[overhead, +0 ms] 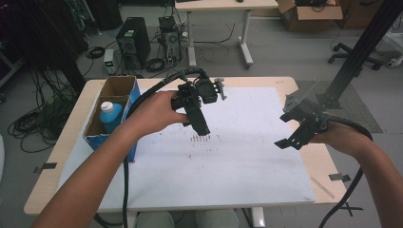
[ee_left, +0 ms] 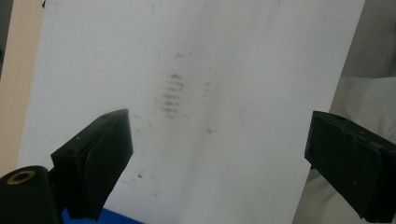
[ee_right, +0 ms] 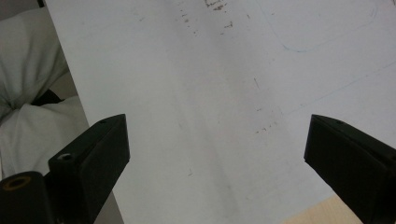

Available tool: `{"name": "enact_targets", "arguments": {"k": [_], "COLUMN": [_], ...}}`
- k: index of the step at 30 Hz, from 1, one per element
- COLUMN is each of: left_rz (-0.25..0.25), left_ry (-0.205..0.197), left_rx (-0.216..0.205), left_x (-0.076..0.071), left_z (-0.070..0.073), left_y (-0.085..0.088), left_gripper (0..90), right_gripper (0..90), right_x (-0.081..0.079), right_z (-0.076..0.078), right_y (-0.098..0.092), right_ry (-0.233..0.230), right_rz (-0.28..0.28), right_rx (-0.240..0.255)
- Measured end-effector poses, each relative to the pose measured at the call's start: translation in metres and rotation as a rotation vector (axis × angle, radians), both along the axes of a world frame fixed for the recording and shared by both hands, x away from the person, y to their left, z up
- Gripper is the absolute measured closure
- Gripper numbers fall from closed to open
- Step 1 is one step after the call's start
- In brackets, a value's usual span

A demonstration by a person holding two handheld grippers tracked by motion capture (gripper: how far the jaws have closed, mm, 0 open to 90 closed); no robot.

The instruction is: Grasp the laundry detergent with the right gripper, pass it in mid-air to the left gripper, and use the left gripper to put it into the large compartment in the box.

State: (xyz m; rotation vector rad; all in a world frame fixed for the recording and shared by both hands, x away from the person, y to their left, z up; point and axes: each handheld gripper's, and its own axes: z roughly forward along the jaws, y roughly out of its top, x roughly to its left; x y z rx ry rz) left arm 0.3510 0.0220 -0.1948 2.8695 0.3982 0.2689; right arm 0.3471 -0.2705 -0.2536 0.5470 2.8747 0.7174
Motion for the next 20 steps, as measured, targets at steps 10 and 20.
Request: {"name": "enact_targets", "arguments": {"k": [10, 20], "left_rz": [-0.008, -0.006], "left_ry": [-0.001, -0.003], "left_rx": [-0.001, -0.009], "left_x": [0.0005, 0.0003], "left_z": [-0.0001, 0.0004], "left_y": [0.0011, 0.0016], "left_gripper": [8.2, 8.2], "right_gripper": [6.5, 6.5], "right_x": [0.0009, 0.0013], "right_z": [-0.0014, -0.0016], "right_y": [0.0014, 0.002], "right_ry": [0.007, 0.005], "right_rz": [-0.002, 0.002], "right_rx": [0.0, -0.001]}}
